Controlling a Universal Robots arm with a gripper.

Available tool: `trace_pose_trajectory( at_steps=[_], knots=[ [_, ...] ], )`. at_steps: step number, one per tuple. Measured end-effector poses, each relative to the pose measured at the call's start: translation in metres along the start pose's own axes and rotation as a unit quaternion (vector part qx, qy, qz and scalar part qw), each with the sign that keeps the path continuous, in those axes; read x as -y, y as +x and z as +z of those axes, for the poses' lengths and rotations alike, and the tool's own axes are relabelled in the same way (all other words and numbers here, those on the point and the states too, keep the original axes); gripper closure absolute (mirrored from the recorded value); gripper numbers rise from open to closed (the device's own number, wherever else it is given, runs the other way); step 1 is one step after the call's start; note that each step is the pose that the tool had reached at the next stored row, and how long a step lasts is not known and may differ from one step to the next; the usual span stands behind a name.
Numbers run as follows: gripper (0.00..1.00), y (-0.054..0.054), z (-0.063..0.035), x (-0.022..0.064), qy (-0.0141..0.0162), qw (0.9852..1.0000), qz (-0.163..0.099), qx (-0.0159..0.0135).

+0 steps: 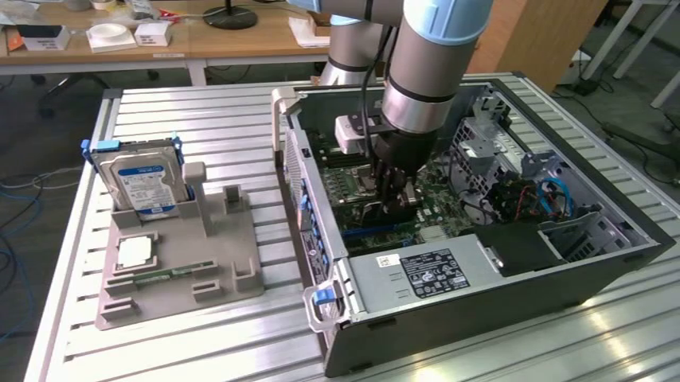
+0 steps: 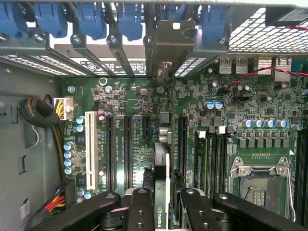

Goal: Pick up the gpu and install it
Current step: 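Insert the gpu into the slot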

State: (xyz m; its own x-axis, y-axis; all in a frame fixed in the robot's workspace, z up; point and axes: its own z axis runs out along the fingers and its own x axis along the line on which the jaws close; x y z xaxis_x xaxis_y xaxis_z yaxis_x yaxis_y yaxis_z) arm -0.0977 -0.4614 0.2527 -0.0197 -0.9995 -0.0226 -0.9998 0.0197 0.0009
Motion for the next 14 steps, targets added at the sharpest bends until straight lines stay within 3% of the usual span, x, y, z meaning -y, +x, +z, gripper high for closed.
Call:
trace_pose_trajectory(
  at_steps=[14],
  knots=[
    [0.74, -0.0001, 0.0019, -0.0001, 0.0000, 1.0000, 0.000, 0.0000]
  ],
)
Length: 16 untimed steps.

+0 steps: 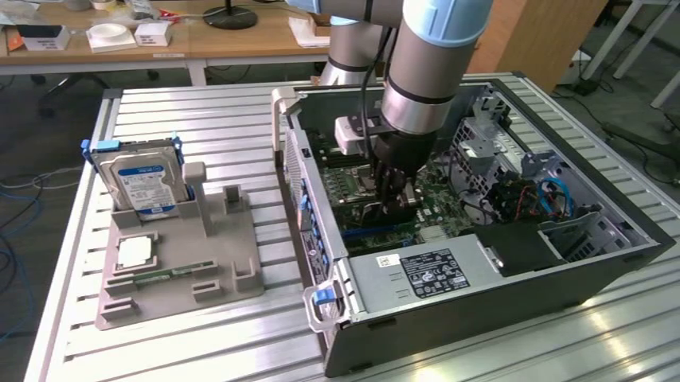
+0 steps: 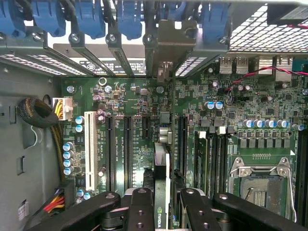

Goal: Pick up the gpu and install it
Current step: 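Insert the gpu into the slot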

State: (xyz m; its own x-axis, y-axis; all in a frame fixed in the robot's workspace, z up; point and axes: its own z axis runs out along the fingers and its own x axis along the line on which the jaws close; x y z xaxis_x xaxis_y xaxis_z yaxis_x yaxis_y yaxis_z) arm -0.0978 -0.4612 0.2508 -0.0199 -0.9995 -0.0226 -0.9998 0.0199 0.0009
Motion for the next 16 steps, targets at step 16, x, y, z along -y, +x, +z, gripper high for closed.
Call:
trace_pose_trajectory(
  at_steps=[16],
  knots=[
    [0.74, 0.0000, 0.0014, 0.0000, 0.0000, 1.0000, 0.000, 0.0002]
  ],
)
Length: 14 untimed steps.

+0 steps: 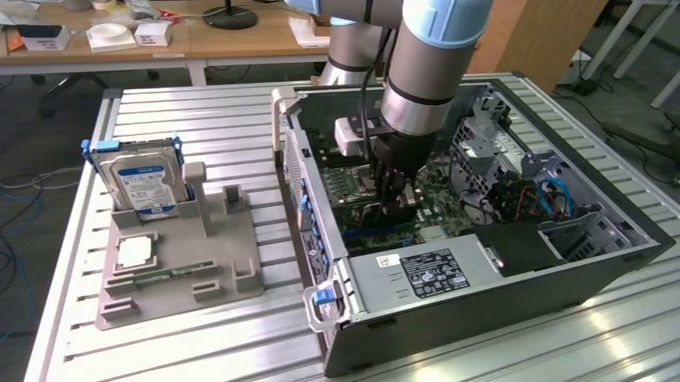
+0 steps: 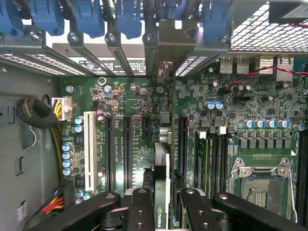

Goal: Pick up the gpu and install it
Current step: 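Insert the gpu into the slot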

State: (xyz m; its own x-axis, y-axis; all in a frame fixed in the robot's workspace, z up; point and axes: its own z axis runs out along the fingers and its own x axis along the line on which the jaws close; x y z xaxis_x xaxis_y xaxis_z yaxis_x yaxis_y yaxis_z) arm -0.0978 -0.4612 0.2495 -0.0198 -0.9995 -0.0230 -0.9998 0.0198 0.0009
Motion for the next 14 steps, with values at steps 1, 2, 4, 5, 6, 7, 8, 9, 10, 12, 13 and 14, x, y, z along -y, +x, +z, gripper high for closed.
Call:
trace_pose_trajectory(
  at_steps=[1, 2, 4, 5, 6, 7, 8, 9, 10, 12, 13, 14],
  knots=[
    [0.74, 0.0000, 0.0000, 0.0000, 0.0000, 1.0000, 0.000, 0.0000],
    [0.74, 0.0000, 0.0000, 0.0000, 0.0000, 1.0000, 0.000, 0.0000],
    [0.74, 0.0000, 0.0000, 0.0000, 0.0000, 1.0000, 0.000, 0.0000],
    [0.74, 0.0000, 0.0000, 0.0000, 0.0000, 1.0000, 0.000, 0.0000],
    [0.74, 0.0000, 0.0000, 0.0000, 0.0000, 1.0000, 0.000, 0.0000],
    [0.74, 0.0000, 0.0003, 0.0000, 0.0000, 1.0000, 0.000, 0.0000],
    [0.74, 0.0000, 0.0015, 0.0000, 0.0001, 1.0000, 0.000, 0.0002],
    [0.74, -0.0001, 0.0027, 0.0000, 0.0001, 1.0000, 0.000, 0.0001],
    [0.74, -0.0001, 0.0030, 0.0000, 0.0000, 1.0000, 0.000, 0.0001],
    [0.74, -0.0001, 0.0029, -0.0001, 0.0000, 1.0000, 0.000, 0.0000],
    [0.74, -0.0001, 0.0029, -0.0001, 0.0000, 1.0000, 0.000, -0.0001],
    [0.74, -0.0001, 0.0029, -0.0001, 0.0000, 1.0000, 0.000, 0.0000]
  ],
)
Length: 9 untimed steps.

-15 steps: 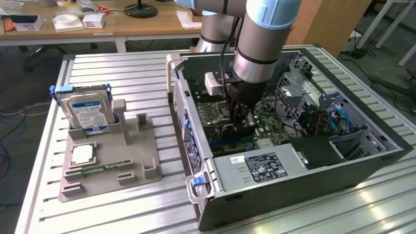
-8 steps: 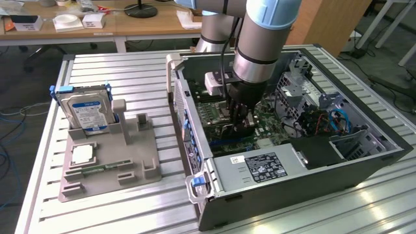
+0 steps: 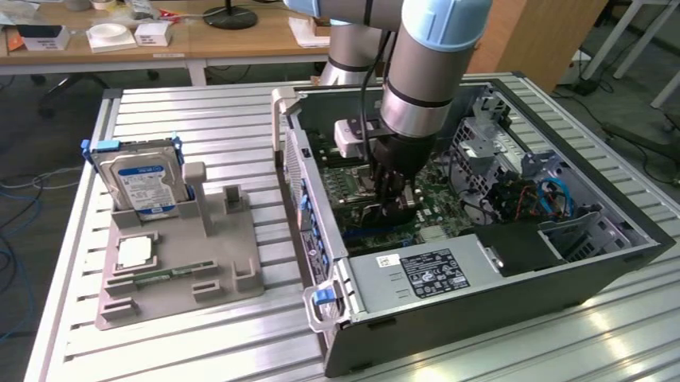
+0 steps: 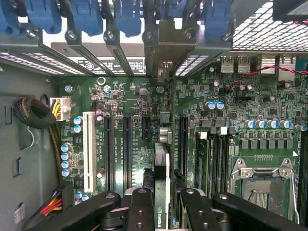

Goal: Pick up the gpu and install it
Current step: 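Insert the gpu into the slot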

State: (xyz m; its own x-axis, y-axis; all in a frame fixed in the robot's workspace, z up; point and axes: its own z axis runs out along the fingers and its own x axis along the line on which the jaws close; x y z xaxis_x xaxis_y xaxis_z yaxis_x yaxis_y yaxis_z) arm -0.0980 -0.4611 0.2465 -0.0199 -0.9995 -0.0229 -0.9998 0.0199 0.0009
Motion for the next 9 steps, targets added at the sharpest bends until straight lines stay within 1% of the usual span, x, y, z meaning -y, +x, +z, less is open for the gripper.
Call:
trace_pose_trajectory(
  at_steps=[2, 6, 9],
  knots=[
    [0.74, 0.0000, 0.0015, 0.0000, 0.0001, 1.0000, 0.000, 0.0001],
    [0.74, 0.0000, 0.0015, 0.0000, 0.0000, 1.0000, 0.000, 0.0000],
    [0.74, 0.0001, 0.0022, -0.0015, -0.0001, 1.0000, 0.000, -0.0001]
  ],
)
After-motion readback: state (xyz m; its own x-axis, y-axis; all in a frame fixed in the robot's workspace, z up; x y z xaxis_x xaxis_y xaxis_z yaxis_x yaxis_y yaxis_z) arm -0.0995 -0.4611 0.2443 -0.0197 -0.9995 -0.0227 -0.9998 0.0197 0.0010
